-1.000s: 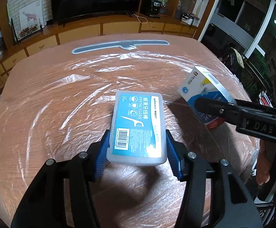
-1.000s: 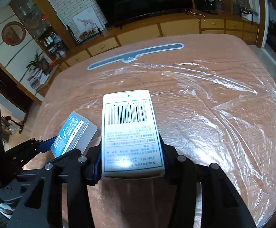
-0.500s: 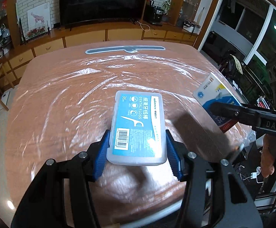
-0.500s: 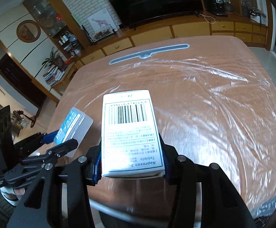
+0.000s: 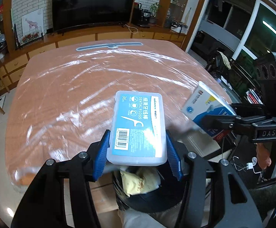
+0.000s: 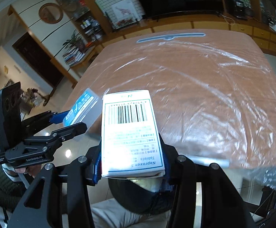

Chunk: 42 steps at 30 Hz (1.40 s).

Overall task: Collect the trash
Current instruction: 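Carry the medicine box and floss box over the black bin with both grippers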

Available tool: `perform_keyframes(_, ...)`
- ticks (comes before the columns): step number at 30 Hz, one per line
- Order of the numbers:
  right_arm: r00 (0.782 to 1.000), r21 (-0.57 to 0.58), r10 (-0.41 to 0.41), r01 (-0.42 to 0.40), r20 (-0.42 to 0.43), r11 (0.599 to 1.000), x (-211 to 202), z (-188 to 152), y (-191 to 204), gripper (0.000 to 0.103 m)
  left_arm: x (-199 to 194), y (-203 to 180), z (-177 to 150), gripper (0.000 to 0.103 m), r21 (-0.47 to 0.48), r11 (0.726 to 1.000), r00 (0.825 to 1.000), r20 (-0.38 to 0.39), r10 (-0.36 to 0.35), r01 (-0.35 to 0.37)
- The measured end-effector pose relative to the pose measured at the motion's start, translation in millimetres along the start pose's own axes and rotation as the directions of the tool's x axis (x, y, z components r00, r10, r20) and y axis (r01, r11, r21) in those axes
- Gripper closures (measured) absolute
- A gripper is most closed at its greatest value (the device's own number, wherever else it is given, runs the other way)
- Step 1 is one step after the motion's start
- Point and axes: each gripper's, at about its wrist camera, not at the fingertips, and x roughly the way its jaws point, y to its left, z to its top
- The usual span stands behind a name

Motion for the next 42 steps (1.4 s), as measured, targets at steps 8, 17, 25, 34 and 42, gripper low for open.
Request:
perform_keyframes(8, 0.997, -0.035, 0.010, -0.012, -0.074, 0.999, -4, -37, 6, 0.056, -10, -23, -33, 0.047, 0.028, 0.999, 0.998, -0.049, -0.033, 0.034)
perform_keyframes(17, 0.984, -0.075, -0.015, 0.001, -0.179, 0.997, 13, -71, 2, 0.056, 8, -38, -68, 0.047, 0.040, 0.999, 0.988, -0.154, -0.025, 0.032)
perform_keyframes(25, 0.972, -0.080, -0.070, 0.053, -0.223, 0.995, 42, -87, -3, 0.056, 41, -39, -90, 0.047, 0.050, 0.999, 0.975, -0.220, 0.030, -0.020)
perform_keyframes(34, 0.961, -0.053, -0.121, 0.111, -0.250, 0.992, 80, -93, -19, 0.056, 80, -33, -100, 0.047, 0.089, 0.993, 0.956, -0.278, 0.094, -0.072)
perform_keyframes(42, 0.943, -0.057, -0.197, 0.188, -0.268, 0.980, 112, -98, -24, 0.056, 110, -29, -107, 0.047, 0.127, 0.988, 0.935, -0.332, 0.127, -0.089)
